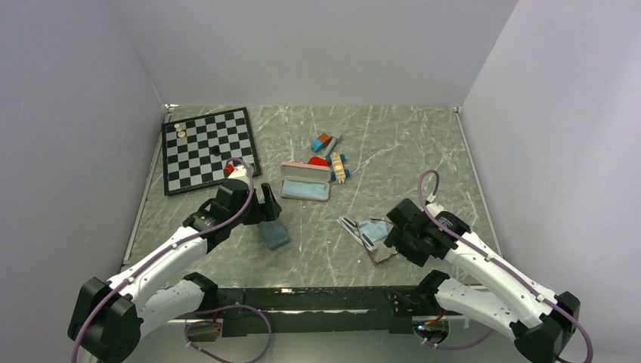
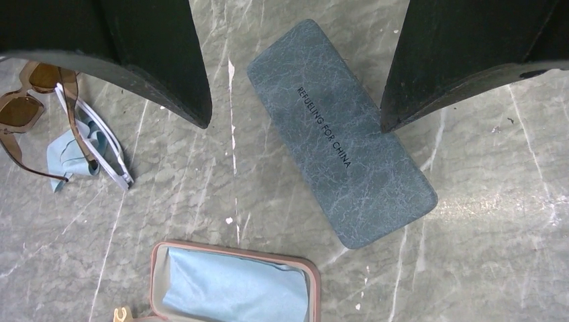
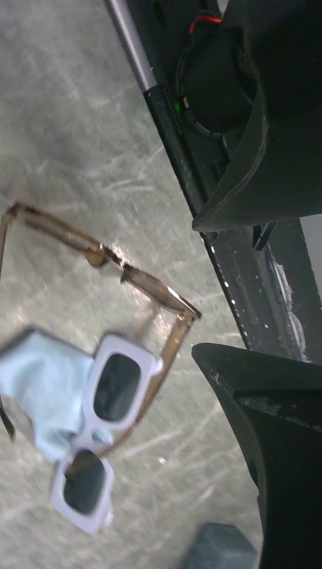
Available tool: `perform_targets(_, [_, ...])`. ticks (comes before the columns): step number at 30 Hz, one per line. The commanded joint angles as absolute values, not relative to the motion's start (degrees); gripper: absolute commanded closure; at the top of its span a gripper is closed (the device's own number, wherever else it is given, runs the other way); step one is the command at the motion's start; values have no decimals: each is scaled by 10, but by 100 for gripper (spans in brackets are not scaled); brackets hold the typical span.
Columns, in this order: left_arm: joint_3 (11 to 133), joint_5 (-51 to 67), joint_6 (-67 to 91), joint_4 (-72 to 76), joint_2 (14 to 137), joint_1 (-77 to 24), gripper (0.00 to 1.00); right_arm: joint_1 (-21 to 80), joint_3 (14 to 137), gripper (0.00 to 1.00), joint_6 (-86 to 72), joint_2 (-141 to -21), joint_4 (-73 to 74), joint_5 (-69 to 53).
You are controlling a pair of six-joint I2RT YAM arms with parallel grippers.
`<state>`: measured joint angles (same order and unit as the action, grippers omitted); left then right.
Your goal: Organize the sunglasses
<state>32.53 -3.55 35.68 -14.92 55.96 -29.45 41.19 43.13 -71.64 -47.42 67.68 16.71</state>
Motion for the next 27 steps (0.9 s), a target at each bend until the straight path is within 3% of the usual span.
perform_targets(1, [318, -14, 359, -115, 550, -295, 1, 412, 414, 33, -819, -482, 710, 228])
perform_targets(6, [314, 5, 358, -103, 549, -295, 1, 403, 388, 33, -838, -536, 637, 279])
perform_targets(12, [311, 2, 356, -101, 549, -295, 1, 366, 330, 37, -817, -564, 543, 258])
perform_targets(15, [313, 2, 355, -104, 554, -295, 1, 343, 296, 44, -809, -575, 493, 229])
perform_targets(19, [311, 2, 358, -101, 555, -295, 1, 338, 281, 64, -817, -585, 478, 241])
perform_targets(27, [313, 2, 359, -108, 560, -295, 1, 335, 274, 79, -826, -600, 456, 243])
